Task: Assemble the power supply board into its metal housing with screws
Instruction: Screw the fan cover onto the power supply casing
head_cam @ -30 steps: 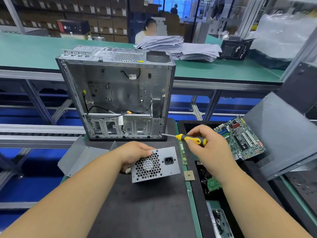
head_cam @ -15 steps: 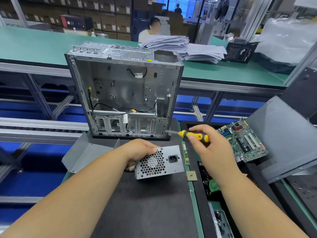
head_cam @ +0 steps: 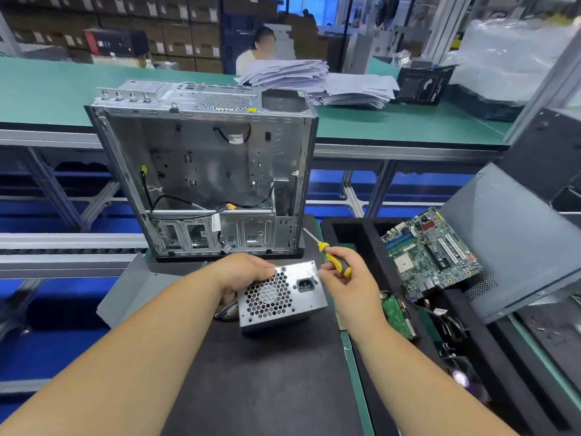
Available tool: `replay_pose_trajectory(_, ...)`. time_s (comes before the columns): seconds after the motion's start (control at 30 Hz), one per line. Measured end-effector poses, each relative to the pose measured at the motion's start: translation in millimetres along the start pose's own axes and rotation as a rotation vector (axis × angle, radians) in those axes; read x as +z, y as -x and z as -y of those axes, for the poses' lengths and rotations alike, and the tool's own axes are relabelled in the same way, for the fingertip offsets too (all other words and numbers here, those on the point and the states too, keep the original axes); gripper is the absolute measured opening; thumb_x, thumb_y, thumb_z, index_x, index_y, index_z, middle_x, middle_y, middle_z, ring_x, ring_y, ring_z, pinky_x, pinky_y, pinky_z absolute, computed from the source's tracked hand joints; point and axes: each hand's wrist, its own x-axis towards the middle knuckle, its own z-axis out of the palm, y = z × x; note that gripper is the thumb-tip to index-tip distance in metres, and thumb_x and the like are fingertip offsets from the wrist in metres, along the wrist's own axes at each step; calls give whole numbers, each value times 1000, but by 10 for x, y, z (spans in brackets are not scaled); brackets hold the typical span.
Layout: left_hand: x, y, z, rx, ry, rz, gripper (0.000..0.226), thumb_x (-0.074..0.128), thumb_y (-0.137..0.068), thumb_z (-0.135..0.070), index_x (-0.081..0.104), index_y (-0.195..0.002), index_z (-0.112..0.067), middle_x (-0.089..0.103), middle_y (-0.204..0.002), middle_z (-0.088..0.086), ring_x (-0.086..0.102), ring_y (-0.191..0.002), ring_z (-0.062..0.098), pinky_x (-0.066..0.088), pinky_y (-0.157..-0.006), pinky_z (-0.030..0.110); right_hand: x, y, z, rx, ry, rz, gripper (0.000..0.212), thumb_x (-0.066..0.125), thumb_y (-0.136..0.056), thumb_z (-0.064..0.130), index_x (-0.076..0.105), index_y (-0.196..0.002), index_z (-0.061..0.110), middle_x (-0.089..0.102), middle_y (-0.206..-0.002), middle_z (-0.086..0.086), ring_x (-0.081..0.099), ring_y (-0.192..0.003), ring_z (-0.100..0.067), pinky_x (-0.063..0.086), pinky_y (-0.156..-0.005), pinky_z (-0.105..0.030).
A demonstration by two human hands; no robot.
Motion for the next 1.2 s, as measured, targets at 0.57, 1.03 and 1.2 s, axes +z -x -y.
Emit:
replay_pose_trajectory(0.57,-86,-113,18,-67,29,-34,33,71,-68,-48,76,-100,-41,66,-128,4,61,-118,34,38,-108,55,193,-88,23,-17,127,-10,58,67,-85,-3,58,-109,49,63,-100,1,59,-71,-3,49,-71,-11)
replay_pose_trajectory(1.03,-157,-92,-118,-271,136,122,19,62,-95,-19,76,-107,-15,73,-111,9,71,-101,26,53,-96,43,-147,-108,144,-20,3,-97,53,73,-84,2,60,-108,48,62,-86,12,56,-67,-2,51,-69,-13)
replay_pose_trajectory(1.2,-53,21,-172,-218,102,2,20,64,-94,-23,72,-108,-11,76,-98,8,73,-87,24,59,-86,40,-107,-95,195,13,-64,-86,53,75,-82,3,61,-107,48,64,-91,3,59,-70,-4,52,-69,-15)
